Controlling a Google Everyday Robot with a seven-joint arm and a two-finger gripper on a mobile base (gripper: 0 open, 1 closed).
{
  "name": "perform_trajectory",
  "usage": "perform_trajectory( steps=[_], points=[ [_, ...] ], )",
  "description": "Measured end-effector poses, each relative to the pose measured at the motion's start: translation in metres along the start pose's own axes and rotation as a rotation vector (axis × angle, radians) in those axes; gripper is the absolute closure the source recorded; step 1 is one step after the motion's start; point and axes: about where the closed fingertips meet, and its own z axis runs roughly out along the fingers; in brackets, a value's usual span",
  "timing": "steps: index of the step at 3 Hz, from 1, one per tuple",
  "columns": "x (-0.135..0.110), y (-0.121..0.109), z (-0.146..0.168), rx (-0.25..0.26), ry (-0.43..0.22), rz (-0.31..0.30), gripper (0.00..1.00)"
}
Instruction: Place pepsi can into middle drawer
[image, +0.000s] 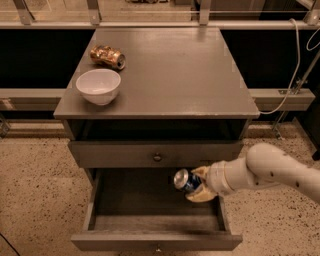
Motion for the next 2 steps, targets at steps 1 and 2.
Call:
perform_trajectory(
  steps=[1, 2],
  points=[
    [0.074, 0.025, 0.052, -0.029, 0.074, 0.055, 1.00],
    [0.117, 0.039, 0.086, -0.060, 0.139, 0.091, 1.00]
  ],
)
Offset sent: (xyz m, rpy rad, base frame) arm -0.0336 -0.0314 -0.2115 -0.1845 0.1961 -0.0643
